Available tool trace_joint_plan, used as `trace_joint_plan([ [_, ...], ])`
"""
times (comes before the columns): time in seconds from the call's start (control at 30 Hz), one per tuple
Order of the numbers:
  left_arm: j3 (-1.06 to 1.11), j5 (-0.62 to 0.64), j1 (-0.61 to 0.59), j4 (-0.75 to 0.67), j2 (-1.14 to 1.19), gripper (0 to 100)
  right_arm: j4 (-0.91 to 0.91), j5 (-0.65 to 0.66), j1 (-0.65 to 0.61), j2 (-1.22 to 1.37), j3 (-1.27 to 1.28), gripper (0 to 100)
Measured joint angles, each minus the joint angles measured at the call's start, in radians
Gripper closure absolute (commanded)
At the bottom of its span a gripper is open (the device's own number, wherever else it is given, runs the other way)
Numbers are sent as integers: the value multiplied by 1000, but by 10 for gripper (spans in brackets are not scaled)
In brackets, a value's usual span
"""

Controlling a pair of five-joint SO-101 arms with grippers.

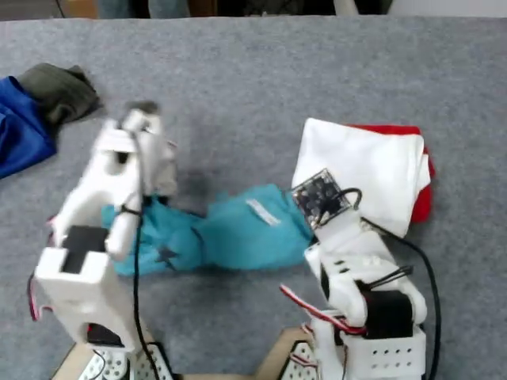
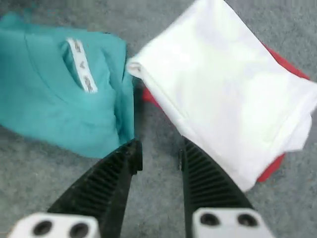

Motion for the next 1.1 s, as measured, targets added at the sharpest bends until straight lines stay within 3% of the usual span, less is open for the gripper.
trace_joint_plan([
  [0.17,-114,69,-218,149,-107,971,-100,-92,-64,97,0,871],
  [0.3,-133,104,-391,175,-226,971,-221,-178,-158,292,-78,789],
  [0.43,-77,103,-437,183,-347,971,-302,-333,-313,597,-258,754],
  [0.67,201,64,-453,83,-563,971,-330,-491,-563,1247,-749,754],
  [0.9,577,-118,-612,-115,-730,971,-264,-608,-646,1789,-1224,756],
  [1.1,678,-189,-715,-204,-744,971,-199,-638,-658,2127,-1471,988],
])
